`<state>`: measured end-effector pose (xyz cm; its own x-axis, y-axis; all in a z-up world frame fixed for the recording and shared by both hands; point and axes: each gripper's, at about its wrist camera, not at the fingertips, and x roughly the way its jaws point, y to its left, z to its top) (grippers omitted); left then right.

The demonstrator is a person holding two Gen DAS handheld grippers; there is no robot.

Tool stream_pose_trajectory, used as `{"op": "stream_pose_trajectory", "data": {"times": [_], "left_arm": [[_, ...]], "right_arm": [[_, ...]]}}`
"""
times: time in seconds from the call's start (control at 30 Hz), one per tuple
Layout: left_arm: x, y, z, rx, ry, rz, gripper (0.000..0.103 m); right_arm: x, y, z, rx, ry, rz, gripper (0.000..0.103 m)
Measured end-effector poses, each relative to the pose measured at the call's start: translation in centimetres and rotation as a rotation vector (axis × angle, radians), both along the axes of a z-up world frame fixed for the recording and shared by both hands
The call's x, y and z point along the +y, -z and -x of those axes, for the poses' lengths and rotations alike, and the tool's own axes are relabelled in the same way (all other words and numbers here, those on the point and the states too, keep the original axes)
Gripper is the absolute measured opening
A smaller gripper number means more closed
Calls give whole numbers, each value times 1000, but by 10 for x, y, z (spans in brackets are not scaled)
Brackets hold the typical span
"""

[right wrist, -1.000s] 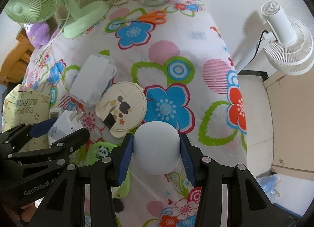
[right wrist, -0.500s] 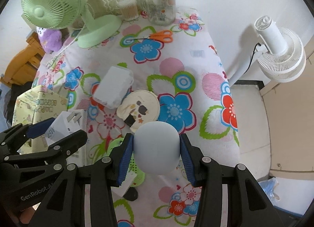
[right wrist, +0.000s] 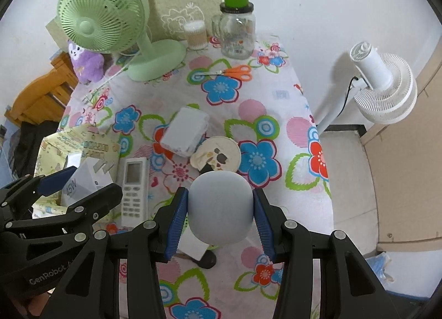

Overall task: Organize rigid objects
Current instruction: 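Carry the charger over the birthday box with left tool while right tool carries the ball there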

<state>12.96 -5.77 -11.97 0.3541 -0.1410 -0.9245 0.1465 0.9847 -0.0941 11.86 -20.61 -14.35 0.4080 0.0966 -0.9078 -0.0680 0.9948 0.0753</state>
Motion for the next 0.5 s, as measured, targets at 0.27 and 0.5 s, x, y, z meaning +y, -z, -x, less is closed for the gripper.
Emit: {"op": "stream_pose_trajectory", "data": {"times": [0.27,0.5], "left_arm": [[22,-10,9,-23,-7,3,72],[45,-13,14,-29,-19,2,72]], "right_arm": [[23,-11,10,-19,-9,4,50],[46,-13,13,-21,-24,-2,50]]}}
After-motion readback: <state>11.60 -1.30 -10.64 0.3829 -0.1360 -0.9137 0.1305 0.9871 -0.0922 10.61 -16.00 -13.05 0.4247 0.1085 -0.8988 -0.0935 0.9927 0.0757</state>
